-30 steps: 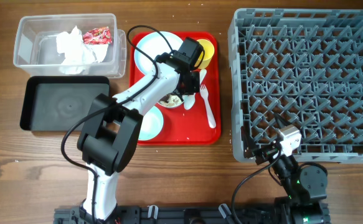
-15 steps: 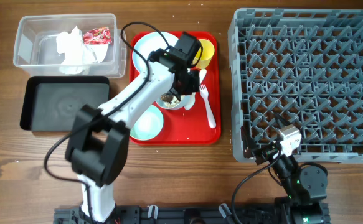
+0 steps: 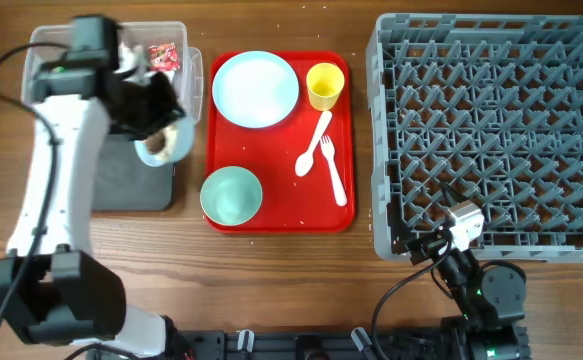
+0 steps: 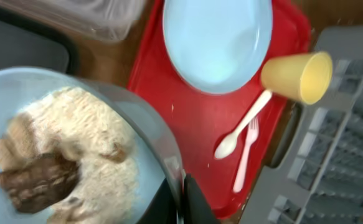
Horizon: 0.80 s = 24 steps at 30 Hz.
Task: Sort waste into correct bins and load items into the dishwasher rack
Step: 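Move the bowl over the black tray and tip out the rice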
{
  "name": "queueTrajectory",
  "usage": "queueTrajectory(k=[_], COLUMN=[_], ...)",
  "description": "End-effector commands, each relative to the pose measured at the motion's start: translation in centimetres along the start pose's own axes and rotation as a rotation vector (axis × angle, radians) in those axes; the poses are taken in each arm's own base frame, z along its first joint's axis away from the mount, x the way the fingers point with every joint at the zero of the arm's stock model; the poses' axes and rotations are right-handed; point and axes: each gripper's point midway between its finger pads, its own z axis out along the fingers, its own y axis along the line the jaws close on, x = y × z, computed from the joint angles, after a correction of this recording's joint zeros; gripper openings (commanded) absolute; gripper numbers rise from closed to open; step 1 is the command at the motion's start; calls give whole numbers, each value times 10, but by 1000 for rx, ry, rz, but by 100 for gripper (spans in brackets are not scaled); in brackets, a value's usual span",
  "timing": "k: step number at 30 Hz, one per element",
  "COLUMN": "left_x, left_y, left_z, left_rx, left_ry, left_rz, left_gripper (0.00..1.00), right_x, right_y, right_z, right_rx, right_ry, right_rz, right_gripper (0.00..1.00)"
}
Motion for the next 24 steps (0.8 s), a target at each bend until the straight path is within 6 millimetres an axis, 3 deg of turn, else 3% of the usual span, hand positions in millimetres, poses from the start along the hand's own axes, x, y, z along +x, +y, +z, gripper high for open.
queueTrajectory(k=[1,2,3,11,14,21,24], left_x=[-5,-14,-16,-22,-30,-34,-38], left_y=[31,56,66,127,133,126,131], left_z=[-3,0,1,0,-13,-58,-62], left_rx=[179,313,365,611,720,973,974], left_ry=[16,-21,-40,-138,-175,-225,-251], left_rz=[-43,-125,-152,-310,-316,-283,-271], left_gripper=[4,4,4,4,4,4,4], right_x=[-1,-1,-1,-1,-1,-1,-1], right_y=[5,4,5,5,5,5,5], right_z=[0,0,0,0,0,0,0], right_rx=[-23,-23,-23,-23,-23,-23,-23], right_ry=[-7,-7,-7,-7,-7,-7,-7], right_rz=[-20,-20,-19,-20,-20,-19,-19], right_gripper=[100,100,100,100,100,100,100])
